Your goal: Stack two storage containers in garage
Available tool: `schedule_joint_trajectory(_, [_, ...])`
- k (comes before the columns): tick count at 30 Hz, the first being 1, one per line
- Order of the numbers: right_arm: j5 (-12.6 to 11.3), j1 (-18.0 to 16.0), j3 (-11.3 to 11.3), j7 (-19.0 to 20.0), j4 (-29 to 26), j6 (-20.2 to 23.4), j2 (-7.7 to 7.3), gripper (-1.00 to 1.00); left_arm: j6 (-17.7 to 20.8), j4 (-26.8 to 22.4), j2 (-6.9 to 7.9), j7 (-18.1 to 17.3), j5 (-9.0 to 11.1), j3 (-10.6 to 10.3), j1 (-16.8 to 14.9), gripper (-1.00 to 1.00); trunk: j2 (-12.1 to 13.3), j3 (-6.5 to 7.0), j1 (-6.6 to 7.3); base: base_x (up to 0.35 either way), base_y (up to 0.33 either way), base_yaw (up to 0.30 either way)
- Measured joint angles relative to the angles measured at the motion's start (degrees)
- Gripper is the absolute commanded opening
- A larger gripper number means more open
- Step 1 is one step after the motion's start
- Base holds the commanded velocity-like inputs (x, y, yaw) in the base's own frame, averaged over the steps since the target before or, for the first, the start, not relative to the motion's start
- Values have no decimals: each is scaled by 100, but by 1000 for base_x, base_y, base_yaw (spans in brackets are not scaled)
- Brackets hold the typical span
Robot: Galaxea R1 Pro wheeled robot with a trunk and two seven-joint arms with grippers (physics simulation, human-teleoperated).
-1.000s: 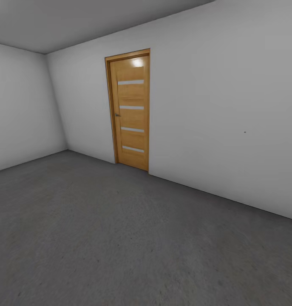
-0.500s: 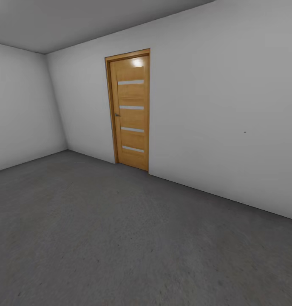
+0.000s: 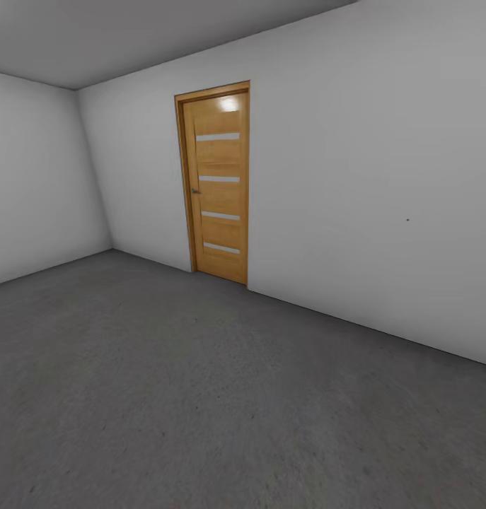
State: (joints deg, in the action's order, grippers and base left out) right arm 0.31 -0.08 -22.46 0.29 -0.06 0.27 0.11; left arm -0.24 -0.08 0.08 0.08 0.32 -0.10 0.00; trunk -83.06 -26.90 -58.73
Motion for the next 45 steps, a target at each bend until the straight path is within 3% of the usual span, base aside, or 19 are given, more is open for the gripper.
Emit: schedule_joint_trajectory(45, [0, 0, 0, 0, 0, 0, 0, 100, 0, 0, 0, 0, 0, 0, 0, 100, 0, 0, 0, 0, 0, 0])
